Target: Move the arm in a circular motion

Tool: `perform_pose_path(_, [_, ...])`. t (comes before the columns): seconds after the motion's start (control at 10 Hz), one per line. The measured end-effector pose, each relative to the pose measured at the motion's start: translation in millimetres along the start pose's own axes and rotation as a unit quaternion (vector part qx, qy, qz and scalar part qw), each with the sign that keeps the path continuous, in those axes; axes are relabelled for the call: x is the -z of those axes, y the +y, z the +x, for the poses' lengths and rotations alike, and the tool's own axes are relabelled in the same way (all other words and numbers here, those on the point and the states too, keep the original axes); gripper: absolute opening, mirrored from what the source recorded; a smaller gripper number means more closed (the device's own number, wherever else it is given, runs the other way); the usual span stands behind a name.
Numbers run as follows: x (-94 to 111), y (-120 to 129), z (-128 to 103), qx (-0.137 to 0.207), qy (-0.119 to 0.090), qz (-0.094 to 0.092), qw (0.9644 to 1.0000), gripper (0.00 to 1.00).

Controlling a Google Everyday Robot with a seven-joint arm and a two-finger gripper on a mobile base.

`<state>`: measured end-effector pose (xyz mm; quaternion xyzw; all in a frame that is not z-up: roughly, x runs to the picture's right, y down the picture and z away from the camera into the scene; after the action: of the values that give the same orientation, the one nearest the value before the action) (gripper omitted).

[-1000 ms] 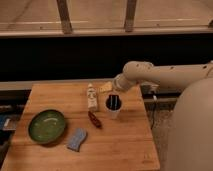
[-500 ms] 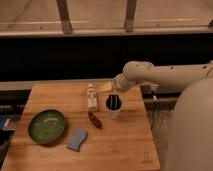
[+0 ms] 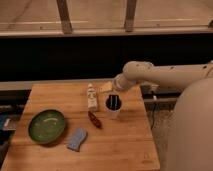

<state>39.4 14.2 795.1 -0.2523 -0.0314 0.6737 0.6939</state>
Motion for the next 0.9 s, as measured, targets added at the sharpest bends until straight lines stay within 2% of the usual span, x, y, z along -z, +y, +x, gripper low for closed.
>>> perform_pose_path(0.6, [0.5, -0.5, -0.4, 0.001, 0.001, 0.003, 1.0, 0.79])
perform_pose_path(0.9, [-9.8, 4.7, -27.6, 0.019, 0.006, 0.012, 0.9997, 0.79])
